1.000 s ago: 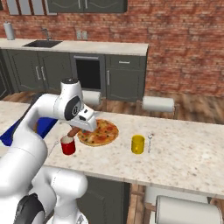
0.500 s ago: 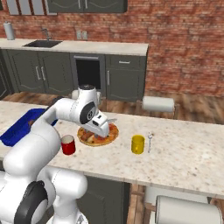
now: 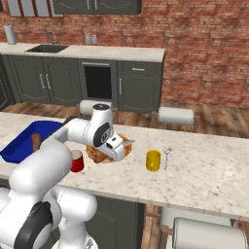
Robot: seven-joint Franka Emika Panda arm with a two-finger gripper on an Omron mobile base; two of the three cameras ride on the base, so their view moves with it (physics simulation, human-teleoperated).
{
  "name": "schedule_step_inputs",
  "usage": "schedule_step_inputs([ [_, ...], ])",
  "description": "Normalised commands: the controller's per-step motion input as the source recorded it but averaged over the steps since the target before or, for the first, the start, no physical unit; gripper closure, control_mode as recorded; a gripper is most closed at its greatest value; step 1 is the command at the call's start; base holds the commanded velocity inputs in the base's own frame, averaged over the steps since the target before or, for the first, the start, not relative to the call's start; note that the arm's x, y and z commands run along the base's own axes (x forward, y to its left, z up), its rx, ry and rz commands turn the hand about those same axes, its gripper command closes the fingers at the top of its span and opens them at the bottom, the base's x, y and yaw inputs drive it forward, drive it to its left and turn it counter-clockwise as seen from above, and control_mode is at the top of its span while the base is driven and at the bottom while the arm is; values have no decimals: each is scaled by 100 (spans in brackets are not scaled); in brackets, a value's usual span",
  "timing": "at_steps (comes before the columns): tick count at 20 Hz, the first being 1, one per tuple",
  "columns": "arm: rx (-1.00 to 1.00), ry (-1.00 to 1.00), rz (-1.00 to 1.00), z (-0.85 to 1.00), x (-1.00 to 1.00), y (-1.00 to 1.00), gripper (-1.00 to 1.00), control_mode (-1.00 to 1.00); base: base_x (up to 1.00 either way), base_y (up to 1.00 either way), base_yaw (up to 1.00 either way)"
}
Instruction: Take the pizza cutter from the drawer on the right and place it on the dining counter for cutting.
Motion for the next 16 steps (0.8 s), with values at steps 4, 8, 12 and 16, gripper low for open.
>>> schedule_step_inputs([
  [4, 0, 0, -1, -32, 0, -21, 100, -100, 0, 0, 0],
  [8, 0, 0, -1, -25, 0, -10, 100, -100, 0, 0, 0],
  [12, 0, 0, 0, -15, 0, 0, 100, -100, 0, 0, 0],
  [16, 0, 0, 0, -8, 6, 0, 100, -100, 0, 0, 0],
])
